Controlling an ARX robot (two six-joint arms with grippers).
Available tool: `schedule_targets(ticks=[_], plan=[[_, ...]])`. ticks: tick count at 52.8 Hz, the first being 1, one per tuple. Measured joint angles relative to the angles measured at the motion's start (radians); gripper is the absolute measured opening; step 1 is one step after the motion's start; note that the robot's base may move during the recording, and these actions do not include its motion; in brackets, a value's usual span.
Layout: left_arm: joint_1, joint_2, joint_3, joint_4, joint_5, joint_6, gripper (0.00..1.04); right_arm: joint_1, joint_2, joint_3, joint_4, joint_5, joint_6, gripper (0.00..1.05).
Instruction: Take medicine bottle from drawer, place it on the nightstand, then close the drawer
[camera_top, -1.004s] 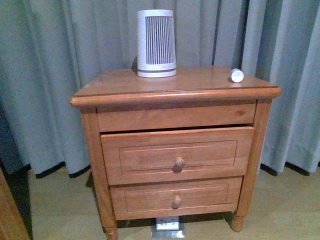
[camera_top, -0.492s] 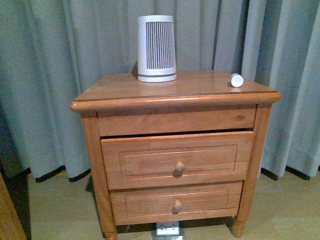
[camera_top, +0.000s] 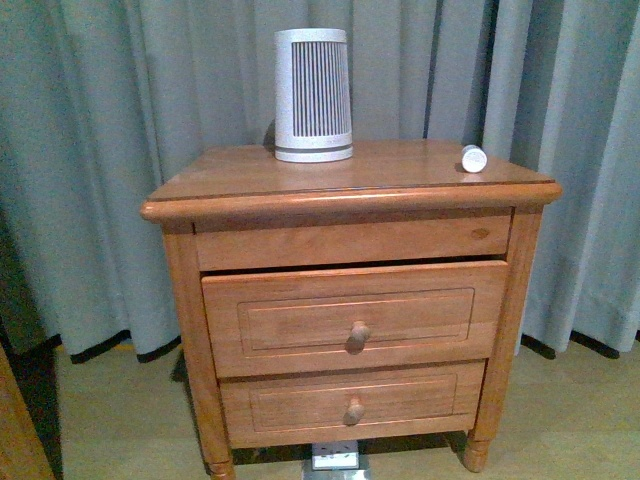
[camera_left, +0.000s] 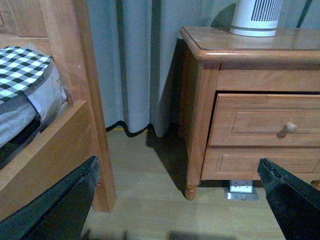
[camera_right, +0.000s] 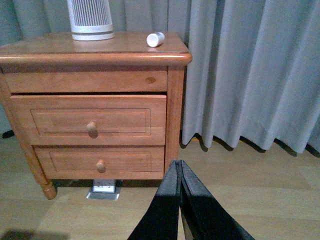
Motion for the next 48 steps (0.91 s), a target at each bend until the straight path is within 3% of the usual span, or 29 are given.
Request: schedule_targets(ticks=[27,48], plan=[[0.000,0.000,0.000,0.000,0.000,0.000,0.98,0.000,-0.003,0.000,-0.002,0.000,-0.002,0.04],[0.000,0.000,0.000,0.000,0.000,0.000,0.98,0.000,-0.003,0.000,-0.002,0.000,-0.002,0.71]])
